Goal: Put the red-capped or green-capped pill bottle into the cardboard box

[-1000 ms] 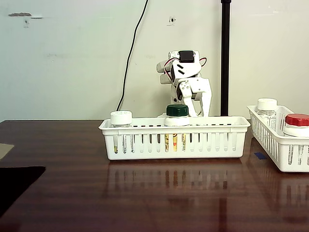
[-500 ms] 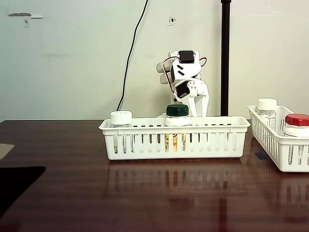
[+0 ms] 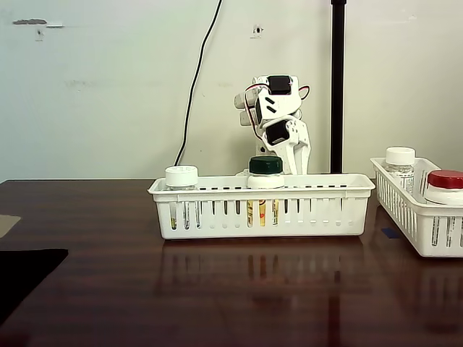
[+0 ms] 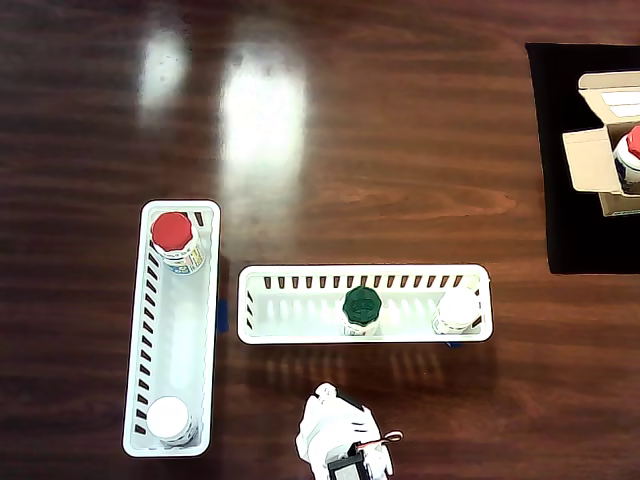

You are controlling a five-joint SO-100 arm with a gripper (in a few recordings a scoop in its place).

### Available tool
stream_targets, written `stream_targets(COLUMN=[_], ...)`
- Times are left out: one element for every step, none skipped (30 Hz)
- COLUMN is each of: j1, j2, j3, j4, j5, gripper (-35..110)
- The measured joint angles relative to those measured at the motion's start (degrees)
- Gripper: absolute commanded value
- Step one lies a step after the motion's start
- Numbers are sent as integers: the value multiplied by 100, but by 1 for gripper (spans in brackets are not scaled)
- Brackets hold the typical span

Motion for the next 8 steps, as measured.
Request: stream_targets(j1=[0, 0, 0, 0, 0, 0, 0, 0], j2=[0, 0, 0, 0, 0, 0, 0, 0], j3=[0, 0, 0, 0, 0, 0, 0, 0], j4=[0, 0, 0, 0, 0, 0, 0, 0], j5=[0, -35, -70, -88, -97, -105, -105, -105], gripper=[1, 1, 1, 1, 1, 1, 1, 1])
